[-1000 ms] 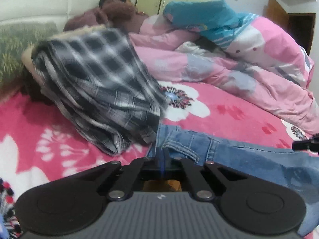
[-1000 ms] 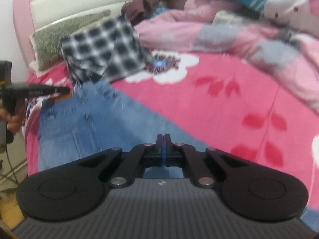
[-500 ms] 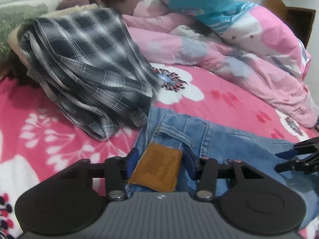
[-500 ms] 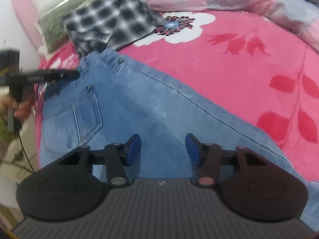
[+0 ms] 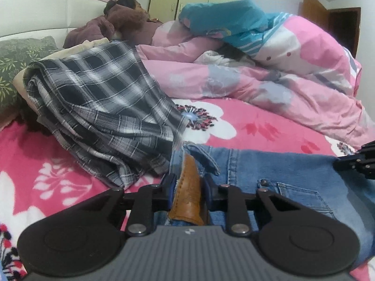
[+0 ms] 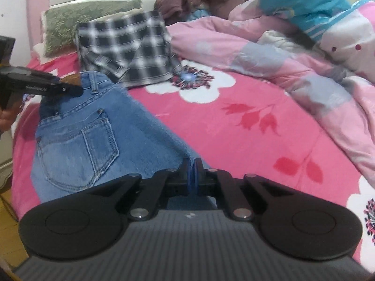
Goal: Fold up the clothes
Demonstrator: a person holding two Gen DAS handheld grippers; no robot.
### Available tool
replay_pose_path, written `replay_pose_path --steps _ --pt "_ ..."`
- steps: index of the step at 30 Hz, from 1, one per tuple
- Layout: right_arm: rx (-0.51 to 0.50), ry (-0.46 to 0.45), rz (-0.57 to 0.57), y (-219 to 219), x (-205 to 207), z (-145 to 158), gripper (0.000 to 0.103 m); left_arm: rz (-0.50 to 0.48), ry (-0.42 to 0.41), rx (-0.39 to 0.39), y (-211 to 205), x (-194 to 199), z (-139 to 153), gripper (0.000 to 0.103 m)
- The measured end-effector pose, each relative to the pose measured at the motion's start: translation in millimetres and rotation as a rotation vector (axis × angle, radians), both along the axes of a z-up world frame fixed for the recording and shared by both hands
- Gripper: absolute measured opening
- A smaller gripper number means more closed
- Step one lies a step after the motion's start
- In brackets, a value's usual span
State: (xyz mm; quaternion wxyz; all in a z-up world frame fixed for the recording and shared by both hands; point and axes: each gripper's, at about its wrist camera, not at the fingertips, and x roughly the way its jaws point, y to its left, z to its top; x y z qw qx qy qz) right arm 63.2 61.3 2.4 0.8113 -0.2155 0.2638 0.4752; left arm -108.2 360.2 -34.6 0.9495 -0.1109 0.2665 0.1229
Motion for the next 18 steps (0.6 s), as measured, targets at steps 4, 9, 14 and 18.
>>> replay_pose_path --steps 4,9,14,18 --pt "-0.011 -0.019 -0.015 4.1 6.8 -6.4 0.001 -0.003 0.011 0.004 0.3 7.5 -2.3 0.024" --pt "-0.020 -0.011 -0.024 9.2 14.2 -16.8 0.001 -0.004 0.028 -0.006 4.1 15.2 -7.4 0.023" --pt "-0.004 0.009 -0.047 10.5 18.1 -22.8 0.001 0.000 0.025 0.007 2.6 18.7 -6.1 0.022" --pt "0.017 0.017 -0.064 11.3 19.9 -23.5 0.001 0.008 0.055 0.022 2.3 23.5 -11.6 0.025"
